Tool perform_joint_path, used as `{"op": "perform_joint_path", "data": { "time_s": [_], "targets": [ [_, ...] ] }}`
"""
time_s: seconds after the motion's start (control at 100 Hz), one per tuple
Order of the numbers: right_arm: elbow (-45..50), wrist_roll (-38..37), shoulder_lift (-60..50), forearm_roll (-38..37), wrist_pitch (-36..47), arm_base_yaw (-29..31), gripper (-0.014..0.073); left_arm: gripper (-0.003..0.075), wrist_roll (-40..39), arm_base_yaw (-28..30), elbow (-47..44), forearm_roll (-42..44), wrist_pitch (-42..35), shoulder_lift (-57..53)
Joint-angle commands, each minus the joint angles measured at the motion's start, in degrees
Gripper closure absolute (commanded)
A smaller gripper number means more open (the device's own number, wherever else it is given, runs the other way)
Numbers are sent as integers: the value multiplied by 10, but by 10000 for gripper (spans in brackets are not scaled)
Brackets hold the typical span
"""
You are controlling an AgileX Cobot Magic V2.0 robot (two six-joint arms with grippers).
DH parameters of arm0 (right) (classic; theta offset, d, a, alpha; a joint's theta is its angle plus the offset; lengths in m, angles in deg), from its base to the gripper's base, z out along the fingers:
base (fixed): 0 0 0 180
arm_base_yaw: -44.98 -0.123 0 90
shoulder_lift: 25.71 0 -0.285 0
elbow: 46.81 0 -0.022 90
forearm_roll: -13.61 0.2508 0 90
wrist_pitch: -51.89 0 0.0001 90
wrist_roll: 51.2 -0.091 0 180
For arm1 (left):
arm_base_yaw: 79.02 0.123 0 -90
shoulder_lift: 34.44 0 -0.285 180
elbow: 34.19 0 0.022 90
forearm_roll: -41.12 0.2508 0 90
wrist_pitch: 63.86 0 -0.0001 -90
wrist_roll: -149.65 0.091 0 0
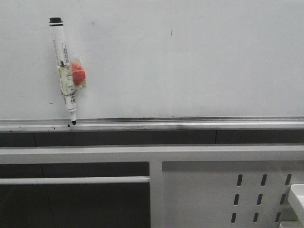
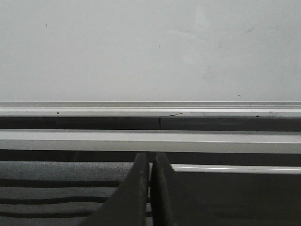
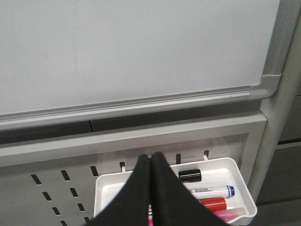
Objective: Write number 1 on whiteboard
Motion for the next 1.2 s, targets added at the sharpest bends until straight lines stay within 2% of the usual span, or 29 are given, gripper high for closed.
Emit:
{"op": "perform_joint_path", "data": {
  "time_s": [0.0,0.21,0.28,0.4,0.52,0.59,0.79,0.89,0.98,1.06,1.11,1.19],
  "targets": [
    [8,5,-11,-1,13,2,663,740,0,-2,-20,-6,-31,-12],
    [8,5,-11,-1,13,2,663,740,0,-2,-20,-6,-52,-12],
    [8,5,-11,-1,13,2,663,740,0,-2,-20,-12,-101,-12],
    [8,5,-11,-1,13,2,663,740,0,-2,-20,-12,-227,-12],
    [8,5,-11,-10,21,2,663,740,0,-2,-19,-12,-298,-12],
    [8,5,-11,-2,65,2,663,740,0,-2,-19,-12,-316,-12],
    [8,5,-11,3,287,2,663,740,0,-2,-19,-12,-396,-12],
    [8,5,-11,3,355,2,663,740,-4,-2,-19,-13,-442,-12],
    [8,5,-11,3,416,2,663,740,-22,-2,-9,-57,-421,-11],
    [-4,-13,-11,-2,439,2,663,740,-22,-1,22,-74,-320,-5],
    [-36,-38,-11,-28,376,2,663,740,-22,-1,52,-80,-253,6],
    [-124,-52,-2,-50,187,2,663,740,-22,-1,110,-104,-170,35]
  ]
}}
